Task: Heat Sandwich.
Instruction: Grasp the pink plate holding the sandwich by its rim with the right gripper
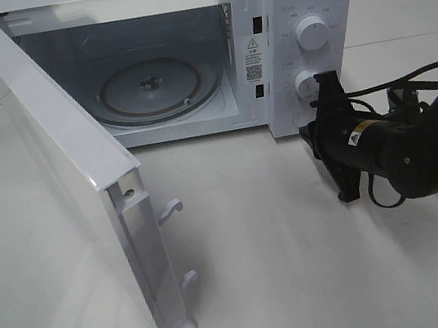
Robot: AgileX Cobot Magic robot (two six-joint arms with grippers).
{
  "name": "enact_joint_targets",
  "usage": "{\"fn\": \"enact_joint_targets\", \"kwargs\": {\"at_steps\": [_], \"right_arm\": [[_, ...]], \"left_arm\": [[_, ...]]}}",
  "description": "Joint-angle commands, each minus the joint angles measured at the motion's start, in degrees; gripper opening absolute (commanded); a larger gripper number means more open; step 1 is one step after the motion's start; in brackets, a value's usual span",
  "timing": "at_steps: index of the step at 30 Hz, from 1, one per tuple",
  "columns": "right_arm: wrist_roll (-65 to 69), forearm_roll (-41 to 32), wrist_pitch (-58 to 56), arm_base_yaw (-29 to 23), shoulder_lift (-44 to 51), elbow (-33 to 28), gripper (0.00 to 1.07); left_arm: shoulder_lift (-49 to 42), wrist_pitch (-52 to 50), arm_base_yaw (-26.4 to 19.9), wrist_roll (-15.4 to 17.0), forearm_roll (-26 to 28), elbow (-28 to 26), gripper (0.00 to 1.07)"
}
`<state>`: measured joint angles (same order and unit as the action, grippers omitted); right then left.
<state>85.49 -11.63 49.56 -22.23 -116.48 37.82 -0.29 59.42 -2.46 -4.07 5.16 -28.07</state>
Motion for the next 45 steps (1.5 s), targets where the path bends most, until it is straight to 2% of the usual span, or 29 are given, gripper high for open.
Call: {"fn": "enact_joint_targets", "kwargs": {"at_steps": [1,12,16,22,36,37,44,45], "right_arm": [[0.1,2.4,-0.3,0.2,1.9,-1.8,0.02],[0.2,4.2,-2.1,0.1,9.3,-8.0,0.02],[-1.0,4.1,-8.7,0.1,14.6,-10.3,0.03],[-3.2,4.1,-15.7,0.1,19.0,-10.3,0.04],[-30.6,3.6,-35.9,0.2,28.4,-9.4,0.09],[-35.6,3.7,-40.9,0.2,29.6,-8.1,0.09],[-51.6,3.9,-55.0,0.2,31.6,-3.8,0.11],[-57.7,4.3,-59.0,0.2,31.6,-2.4,0.12]], "left_arm": [[-1.1,-0.5,-0.2,0.3,0.0,-0.2,1.01],[-1.1,-0.5,-0.2,0.3,0.0,-0.2,1.01],[-1.1,-0.5,-0.2,0.3,0.0,-0.2,1.01],[-1.1,-0.5,-0.2,0.3,0.0,-0.2,1.01],[-1.1,-0.5,-0.2,0.3,0.0,-0.2,1.01],[-1.1,-0.5,-0.2,0.3,0.0,-0.2,1.01],[-1.1,-0.5,-0.2,0.3,0.0,-0.2,1.01],[-1.1,-0.5,-0.2,0.3,0.0,-0.2,1.01]]}}
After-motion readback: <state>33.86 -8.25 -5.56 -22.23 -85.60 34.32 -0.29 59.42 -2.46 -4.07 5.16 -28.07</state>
